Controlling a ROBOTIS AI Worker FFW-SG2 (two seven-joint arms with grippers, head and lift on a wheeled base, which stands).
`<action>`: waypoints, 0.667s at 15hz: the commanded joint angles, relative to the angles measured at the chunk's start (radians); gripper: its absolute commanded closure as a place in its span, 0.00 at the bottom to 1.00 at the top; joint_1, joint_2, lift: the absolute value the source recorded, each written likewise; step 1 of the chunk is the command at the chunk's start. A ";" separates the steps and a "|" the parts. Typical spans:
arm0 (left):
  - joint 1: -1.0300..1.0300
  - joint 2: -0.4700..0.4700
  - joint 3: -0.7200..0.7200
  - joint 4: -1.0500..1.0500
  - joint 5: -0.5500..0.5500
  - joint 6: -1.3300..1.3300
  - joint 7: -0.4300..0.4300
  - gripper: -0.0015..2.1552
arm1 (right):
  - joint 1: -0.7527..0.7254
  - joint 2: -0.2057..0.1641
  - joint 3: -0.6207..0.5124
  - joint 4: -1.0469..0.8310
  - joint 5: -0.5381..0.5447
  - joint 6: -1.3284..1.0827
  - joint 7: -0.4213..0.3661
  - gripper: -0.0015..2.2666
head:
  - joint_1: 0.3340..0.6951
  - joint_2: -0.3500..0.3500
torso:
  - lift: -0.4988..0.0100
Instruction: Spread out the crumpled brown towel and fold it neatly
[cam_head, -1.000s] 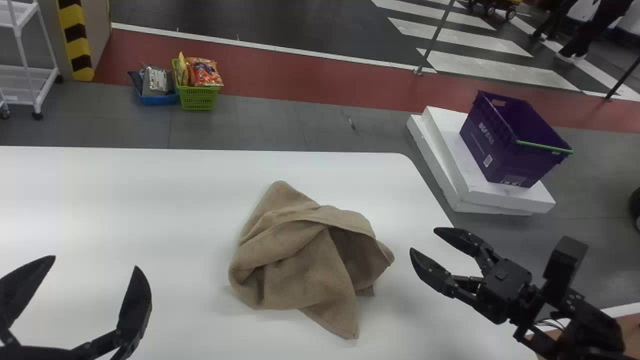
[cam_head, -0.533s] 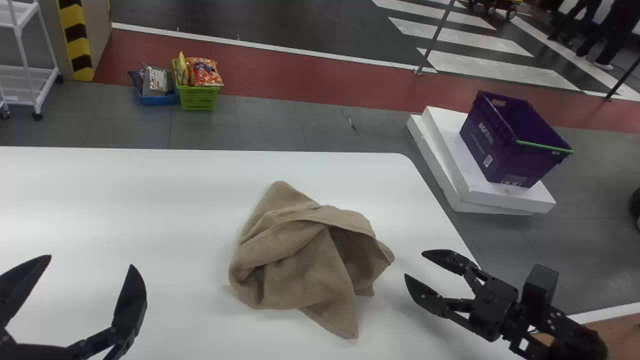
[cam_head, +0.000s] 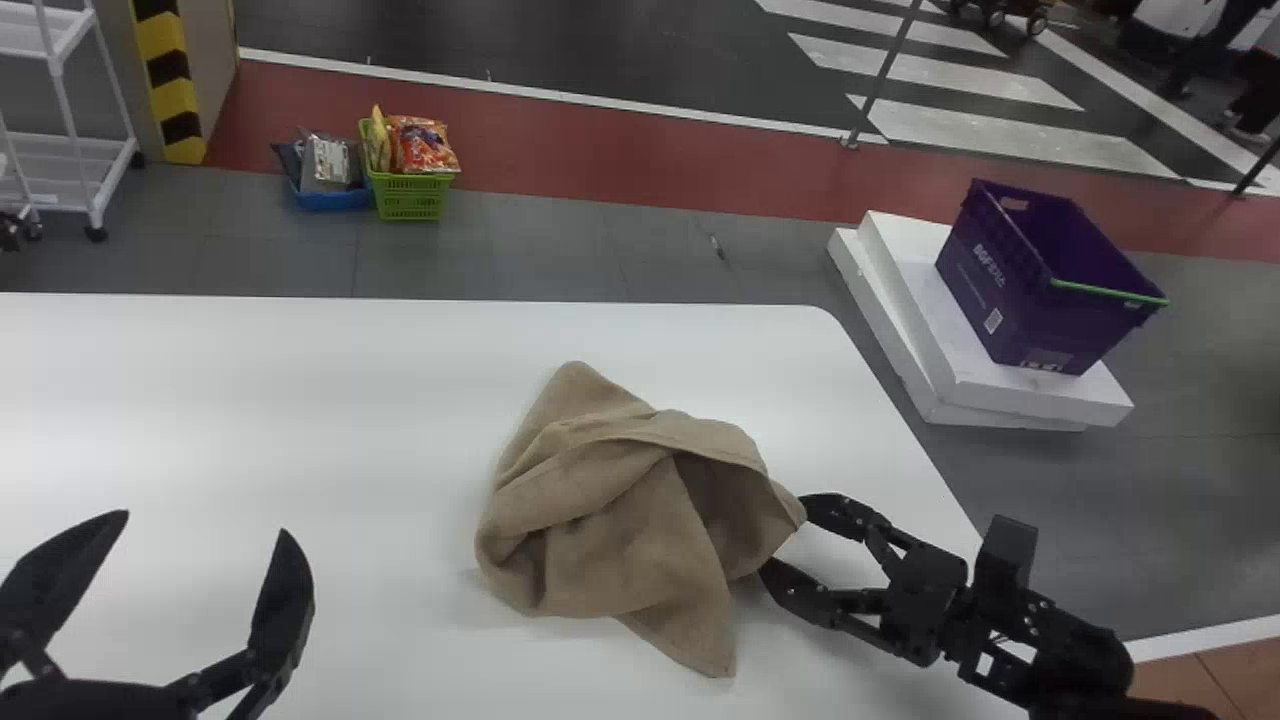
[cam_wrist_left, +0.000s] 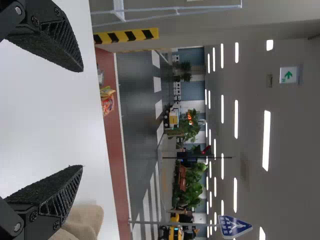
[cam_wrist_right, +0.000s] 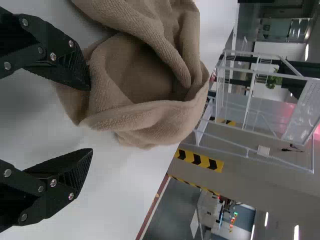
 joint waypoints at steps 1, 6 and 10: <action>-0.004 0.000 0.000 0.001 0.000 0.000 0.000 0.06 | -0.020 0.000 0.042 0.019 0.020 0.012 0.003 0.25 | 1.00 0.08 | 0.73; -0.010 -0.002 0.009 0.005 0.002 0.000 0.002 0.06 | -0.004 0.011 -0.007 -0.110 -0.015 0.254 0.092 0.88 | 1.00 0.14 | 0.73; -0.016 -0.002 0.009 -0.001 0.009 0.000 -0.011 0.06 | 0.045 0.075 -0.149 -0.458 -0.181 0.592 0.194 0.89 | 1.00 0.11 | 0.73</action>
